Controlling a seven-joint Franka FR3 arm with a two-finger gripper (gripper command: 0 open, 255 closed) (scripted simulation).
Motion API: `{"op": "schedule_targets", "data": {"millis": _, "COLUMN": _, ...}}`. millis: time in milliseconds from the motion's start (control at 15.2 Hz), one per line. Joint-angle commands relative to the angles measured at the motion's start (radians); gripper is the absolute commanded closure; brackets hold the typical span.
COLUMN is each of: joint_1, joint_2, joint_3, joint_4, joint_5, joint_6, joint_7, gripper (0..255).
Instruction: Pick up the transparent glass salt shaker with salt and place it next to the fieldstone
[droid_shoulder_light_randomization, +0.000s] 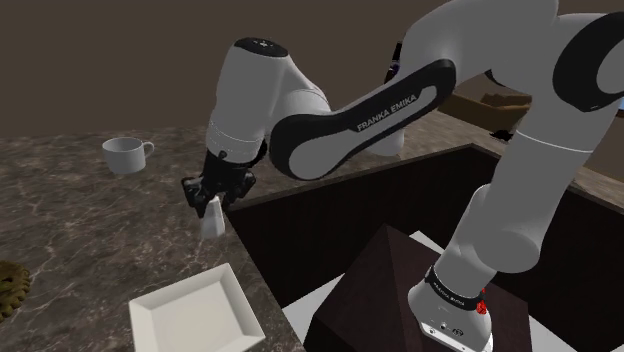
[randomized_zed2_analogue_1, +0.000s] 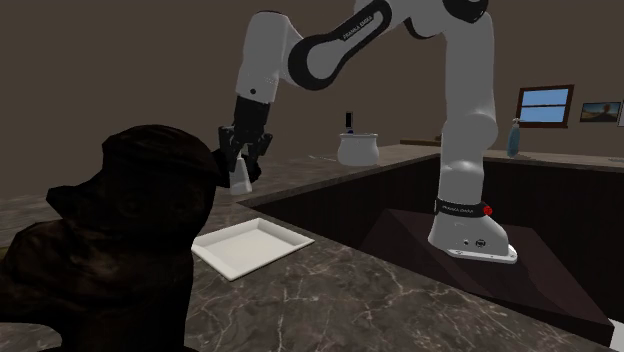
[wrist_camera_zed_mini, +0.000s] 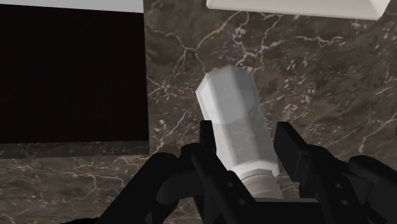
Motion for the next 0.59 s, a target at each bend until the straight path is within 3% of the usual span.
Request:
{"op": "schedule_targets", "data": {"millis": 0, "joint_1": 0.000, "joint_2": -0.012, "joint_3": 0.003, "joint_4": 0.016, "joint_5": 0.015, "joint_6": -0.026, "joint_7": -0.012, "gripper": 255}}
{"op": "schedule_targets", "data": {"millis": 528, "joint_1": -0.004, "joint_2": -0.061, "joint_3": 0.005, "joint_4": 0.077, "joint_5": 0.069, "joint_6": -0.123, "joint_7": -0.057, "gripper": 255}}
